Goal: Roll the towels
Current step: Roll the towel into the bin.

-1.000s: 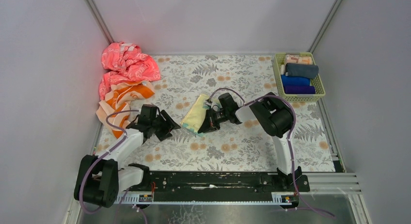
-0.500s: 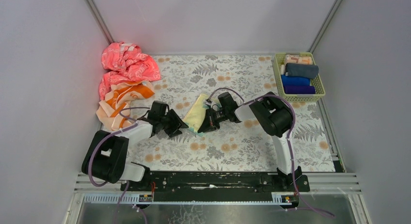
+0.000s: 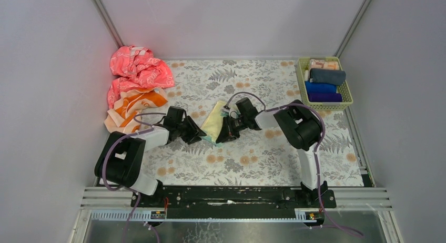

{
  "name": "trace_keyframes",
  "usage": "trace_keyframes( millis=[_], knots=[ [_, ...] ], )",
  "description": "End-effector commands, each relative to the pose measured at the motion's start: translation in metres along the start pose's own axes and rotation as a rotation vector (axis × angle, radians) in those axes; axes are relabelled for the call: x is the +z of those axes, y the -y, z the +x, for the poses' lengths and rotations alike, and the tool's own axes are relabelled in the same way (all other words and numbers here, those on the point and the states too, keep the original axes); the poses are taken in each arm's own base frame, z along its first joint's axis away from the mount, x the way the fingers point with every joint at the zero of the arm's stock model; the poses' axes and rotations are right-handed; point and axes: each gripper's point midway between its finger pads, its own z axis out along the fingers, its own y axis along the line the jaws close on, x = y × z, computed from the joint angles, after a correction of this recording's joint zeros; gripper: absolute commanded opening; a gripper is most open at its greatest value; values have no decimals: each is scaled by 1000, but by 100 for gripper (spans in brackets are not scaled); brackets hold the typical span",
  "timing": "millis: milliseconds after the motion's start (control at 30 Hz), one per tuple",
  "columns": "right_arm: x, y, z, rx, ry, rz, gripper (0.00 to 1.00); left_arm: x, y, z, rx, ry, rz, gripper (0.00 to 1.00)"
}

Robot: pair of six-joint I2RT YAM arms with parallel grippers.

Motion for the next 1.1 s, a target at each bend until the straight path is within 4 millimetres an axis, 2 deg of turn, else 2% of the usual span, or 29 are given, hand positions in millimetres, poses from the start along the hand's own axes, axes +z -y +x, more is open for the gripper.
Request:
trace_keyframes(
  millis=[0,200,367,500,633,833,1067],
  knots=[
    [-20,5,-15,-102,81,151,22,14,-42,2,4,16,-147,37],
    [-41,-12,-22,-275,118,307,35,21,-57,8,-1,-8,-187,36],
    [-54,-35,-25,-526,169,435,43,23,-59,9,2,-16,-196,35],
    [-45,-50,-14,-783,128,525,46,24,-59,9,6,-21,-200,35],
    [-25,-66,0,-948,69,487,47,25,-60,9,6,-25,-205,35],
    [-12,-53,-7,-976,26,540,46,25,-59,9,7,-28,-204,35],
    [-13,-37,-18,-982,26,626,46,25,-58,8,12,-30,-204,35]
  ],
)
